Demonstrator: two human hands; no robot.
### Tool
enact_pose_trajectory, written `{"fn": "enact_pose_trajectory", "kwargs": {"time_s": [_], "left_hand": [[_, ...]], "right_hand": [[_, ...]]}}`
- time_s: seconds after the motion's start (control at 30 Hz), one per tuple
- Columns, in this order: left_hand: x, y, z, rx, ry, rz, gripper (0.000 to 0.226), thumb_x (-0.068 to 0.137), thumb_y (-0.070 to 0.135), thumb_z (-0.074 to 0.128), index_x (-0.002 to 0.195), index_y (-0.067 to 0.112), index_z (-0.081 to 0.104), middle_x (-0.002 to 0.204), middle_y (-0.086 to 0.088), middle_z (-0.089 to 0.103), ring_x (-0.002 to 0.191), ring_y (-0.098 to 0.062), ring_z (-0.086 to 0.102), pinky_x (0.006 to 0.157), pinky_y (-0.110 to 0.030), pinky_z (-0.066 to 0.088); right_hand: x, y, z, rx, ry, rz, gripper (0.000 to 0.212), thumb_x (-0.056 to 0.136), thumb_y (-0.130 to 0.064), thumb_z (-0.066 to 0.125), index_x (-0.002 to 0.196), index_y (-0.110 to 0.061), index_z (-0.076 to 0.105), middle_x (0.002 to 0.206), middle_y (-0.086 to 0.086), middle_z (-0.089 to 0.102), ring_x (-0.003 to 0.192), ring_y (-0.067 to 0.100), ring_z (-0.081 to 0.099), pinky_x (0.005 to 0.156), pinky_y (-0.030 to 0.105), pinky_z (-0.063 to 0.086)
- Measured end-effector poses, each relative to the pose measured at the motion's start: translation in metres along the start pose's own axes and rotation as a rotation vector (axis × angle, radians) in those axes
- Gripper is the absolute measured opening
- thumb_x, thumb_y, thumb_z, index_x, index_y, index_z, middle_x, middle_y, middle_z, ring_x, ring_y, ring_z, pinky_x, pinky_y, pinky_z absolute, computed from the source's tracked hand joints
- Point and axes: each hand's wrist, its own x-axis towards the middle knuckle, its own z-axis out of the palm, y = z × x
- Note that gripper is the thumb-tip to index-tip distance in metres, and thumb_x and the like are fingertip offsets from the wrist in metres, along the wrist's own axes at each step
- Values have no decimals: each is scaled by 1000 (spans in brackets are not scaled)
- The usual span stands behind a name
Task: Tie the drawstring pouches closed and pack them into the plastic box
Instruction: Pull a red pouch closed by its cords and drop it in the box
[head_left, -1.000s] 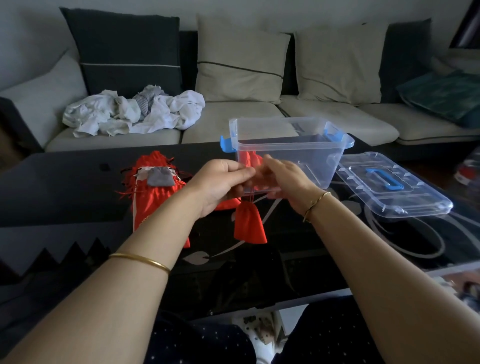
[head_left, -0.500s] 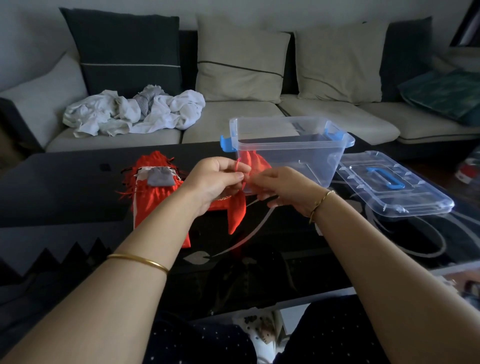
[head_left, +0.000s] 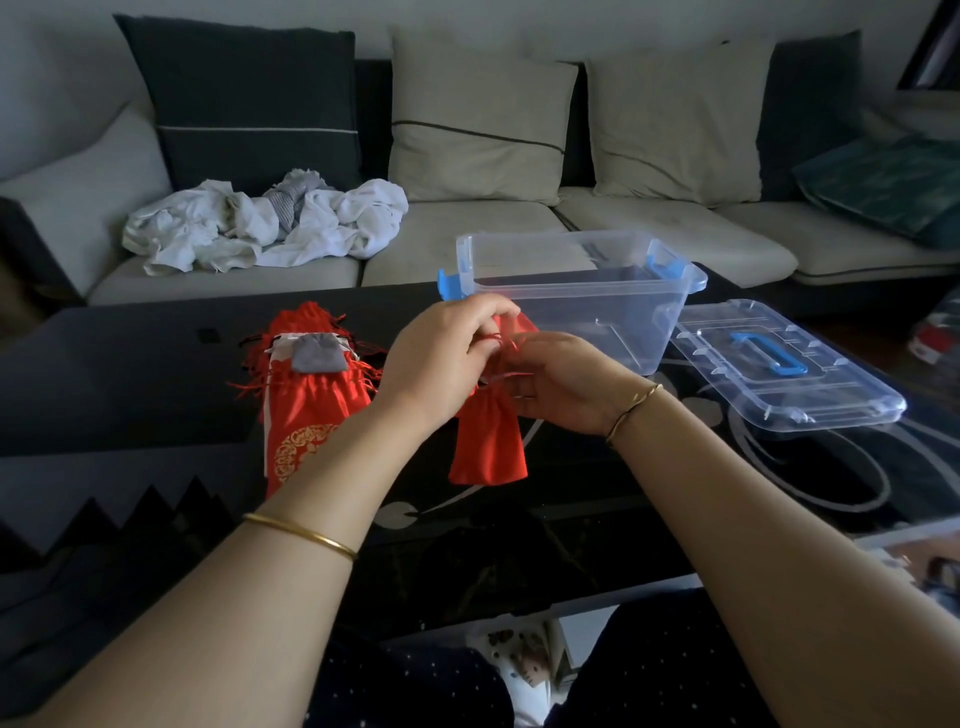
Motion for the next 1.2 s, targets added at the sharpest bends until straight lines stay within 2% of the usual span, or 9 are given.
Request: {"fn": "enact_pose_trajectory", "kwargs": {"time_s": [0.23,0.4,0.53,0.7,0.77,0.87,1.0,1.1,1.2], "left_hand": [[0,3,-2,-29,86,-4,31,81,3,65,108,17,68,78,11,62,79,-8,58,77,-21,44],[-1,-4,0,-80,99,-118,19,83,7,66,99,15,72,81,6,66,78,-7,60,73,-13,43],[-3,-10,1,-59,38,-207,13,89,16,61,90,12,74,85,2,71,79,-10,63,69,-9,41],[-4,-16,3,33,-67,-442,39,97,27,45,75,-1,62,75,-15,64,70,-23,58,64,-34,43],[-3,-16,4,-109,-55,-597,39,96,23,44,72,-2,62,85,-20,67,75,-26,59,73,-40,48],[-1,-14,3,-395,-14,-845,34,91,16,44,59,9,54,88,-15,67,80,-23,58,83,-43,50],[-2,-15,3,-504,-26,-953,30,91,12,42,62,10,49,77,-5,65,71,-17,58,68,-31,45],[1,-16,1,-548,40,-996,25,92,7,38,72,13,50,75,1,64,66,-10,56,71,-29,45],[4,-13,-1,-715,137,-979,25,91,4,35,75,15,49,81,4,68,72,-8,61,68,-24,43]], "right_hand": [[-1,2,-3,43,-82,59,16,96,-16,43,95,-11,58,89,6,60,83,20,57,80,33,45],[1,0,-3,-50,59,-9,17,97,-21,46,91,-9,57,81,7,63,72,20,60,70,32,52],[2,2,-6,-84,179,-50,24,96,-22,47,77,-12,58,80,7,64,70,18,62,62,26,51],[0,4,-9,34,280,-7,28,93,-20,51,68,-10,57,72,4,64,68,17,64,65,28,49],[1,4,-10,145,297,15,26,91,-19,52,66,-12,53,73,5,63,68,18,63,66,29,49],[2,5,-12,404,275,38,29,91,-17,51,63,-12,48,71,5,62,66,16,64,59,26,52],[4,4,-15,707,208,-15,35,94,-13,44,59,-11,42,72,9,67,58,16,68,50,22,53],[4,3,-21,630,341,28,35,95,-15,42,60,-12,41,59,3,56,46,12,56,46,20,46],[3,9,-28,471,439,118,37,96,-15,40,59,-12,40,60,3,49,51,12,47,51,23,40]]}}
